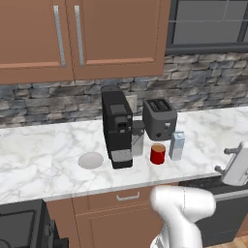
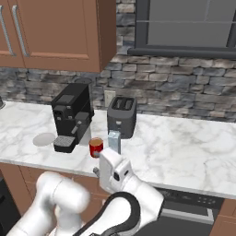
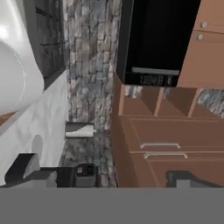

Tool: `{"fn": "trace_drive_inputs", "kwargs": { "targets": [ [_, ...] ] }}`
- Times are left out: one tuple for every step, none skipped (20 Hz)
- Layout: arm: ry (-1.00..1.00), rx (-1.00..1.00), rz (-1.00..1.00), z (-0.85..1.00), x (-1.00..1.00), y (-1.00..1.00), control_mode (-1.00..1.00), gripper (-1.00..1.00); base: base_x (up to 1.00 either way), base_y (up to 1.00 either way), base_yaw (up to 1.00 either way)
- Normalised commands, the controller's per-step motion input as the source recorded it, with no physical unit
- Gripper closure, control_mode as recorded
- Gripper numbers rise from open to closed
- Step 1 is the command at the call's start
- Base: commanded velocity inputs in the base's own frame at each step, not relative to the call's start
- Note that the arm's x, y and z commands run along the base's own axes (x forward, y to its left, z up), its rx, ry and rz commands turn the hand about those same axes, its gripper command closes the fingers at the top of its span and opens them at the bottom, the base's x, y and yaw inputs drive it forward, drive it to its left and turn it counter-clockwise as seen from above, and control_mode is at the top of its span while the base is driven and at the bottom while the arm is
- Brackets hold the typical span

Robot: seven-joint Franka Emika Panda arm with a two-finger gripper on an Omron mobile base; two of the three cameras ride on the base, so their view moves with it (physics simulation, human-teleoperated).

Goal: Take a sugar cube from the saucer and place it inside the coffee. Then, grab milk from the fridge and place it next to the coffee on the counter to sweeten the coffee.

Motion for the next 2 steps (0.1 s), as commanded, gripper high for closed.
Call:
{"fn": "trace_drive_inputs", "kwargs": {
  "targets": [
    [0.00, 0.00, 0.00, 0.00, 0.00, 0.00, -1.00, -1.00, 0.00, 0.00, 0.00],
    [0.00, 0.00, 0.00, 0.00, 0.00, 0.00, -1.00, -1.00, 0.00, 0.00, 0.00]
  ]
}}
